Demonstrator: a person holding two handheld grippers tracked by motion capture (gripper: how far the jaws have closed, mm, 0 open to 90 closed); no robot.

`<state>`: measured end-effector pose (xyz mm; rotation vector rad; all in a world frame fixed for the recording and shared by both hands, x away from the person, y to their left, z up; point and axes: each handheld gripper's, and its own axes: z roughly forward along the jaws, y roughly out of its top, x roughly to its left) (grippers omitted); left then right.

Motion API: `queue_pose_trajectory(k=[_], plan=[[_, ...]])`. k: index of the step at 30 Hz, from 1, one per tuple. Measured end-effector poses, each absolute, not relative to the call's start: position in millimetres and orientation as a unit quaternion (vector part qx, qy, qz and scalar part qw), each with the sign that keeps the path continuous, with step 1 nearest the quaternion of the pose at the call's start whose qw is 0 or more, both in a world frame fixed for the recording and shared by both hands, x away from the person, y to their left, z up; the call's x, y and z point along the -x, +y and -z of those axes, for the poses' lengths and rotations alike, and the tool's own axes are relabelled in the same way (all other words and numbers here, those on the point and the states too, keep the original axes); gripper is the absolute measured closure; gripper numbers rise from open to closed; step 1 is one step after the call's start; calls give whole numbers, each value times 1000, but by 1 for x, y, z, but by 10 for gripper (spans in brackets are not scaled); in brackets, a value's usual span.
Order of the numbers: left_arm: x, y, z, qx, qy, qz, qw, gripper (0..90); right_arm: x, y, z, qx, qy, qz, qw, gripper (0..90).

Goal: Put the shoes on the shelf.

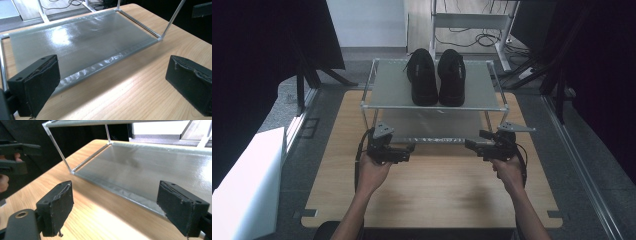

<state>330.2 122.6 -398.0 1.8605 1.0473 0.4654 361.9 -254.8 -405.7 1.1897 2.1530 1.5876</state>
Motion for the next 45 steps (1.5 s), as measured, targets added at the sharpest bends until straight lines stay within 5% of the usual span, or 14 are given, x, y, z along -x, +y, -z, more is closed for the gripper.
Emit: queue_pose_trajectory(k=[19,45], plan=[[-282,149,416,-759,416,-212,453,0,-312,-288,415,-389,778,-461,176,38],[-269,137,502,-809,427,-187,356,0,-296,-283,498,-392,817,-388,166,26]])
